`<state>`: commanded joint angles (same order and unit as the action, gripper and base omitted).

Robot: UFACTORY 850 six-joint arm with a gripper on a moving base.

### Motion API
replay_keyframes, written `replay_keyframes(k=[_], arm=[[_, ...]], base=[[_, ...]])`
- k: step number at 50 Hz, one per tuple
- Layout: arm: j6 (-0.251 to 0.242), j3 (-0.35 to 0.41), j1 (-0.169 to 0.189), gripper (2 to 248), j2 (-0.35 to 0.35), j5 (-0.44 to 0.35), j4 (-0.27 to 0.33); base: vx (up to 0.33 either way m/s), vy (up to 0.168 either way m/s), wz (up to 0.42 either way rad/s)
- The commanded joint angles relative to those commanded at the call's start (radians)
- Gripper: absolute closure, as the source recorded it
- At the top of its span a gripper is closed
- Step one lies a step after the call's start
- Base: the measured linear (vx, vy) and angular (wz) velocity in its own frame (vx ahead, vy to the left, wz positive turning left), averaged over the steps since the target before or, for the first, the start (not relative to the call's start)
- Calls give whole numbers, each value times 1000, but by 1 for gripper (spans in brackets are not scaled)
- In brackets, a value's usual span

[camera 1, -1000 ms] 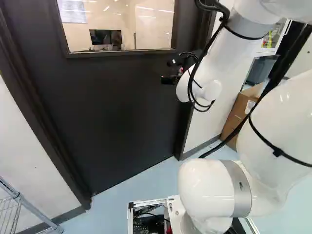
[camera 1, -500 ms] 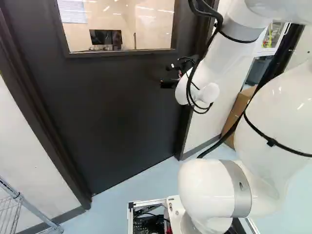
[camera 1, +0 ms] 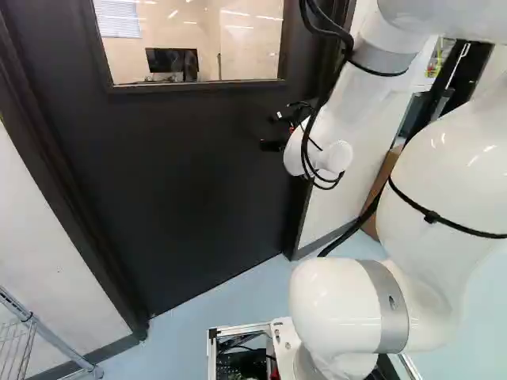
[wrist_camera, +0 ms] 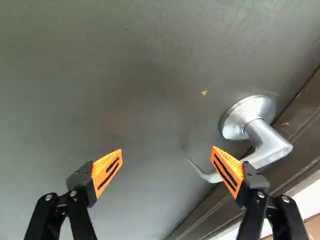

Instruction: Open the door and move inside

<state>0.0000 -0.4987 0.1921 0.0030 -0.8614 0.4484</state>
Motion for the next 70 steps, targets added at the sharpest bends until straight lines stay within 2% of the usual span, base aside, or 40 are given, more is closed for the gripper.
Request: replay_keyframes(k=[41,70], arm=[[0,-25,6,3,-125,0,0],[0,-63,2,3,-166,-31,0]], base=[[0,0,0],[0,0,0]])
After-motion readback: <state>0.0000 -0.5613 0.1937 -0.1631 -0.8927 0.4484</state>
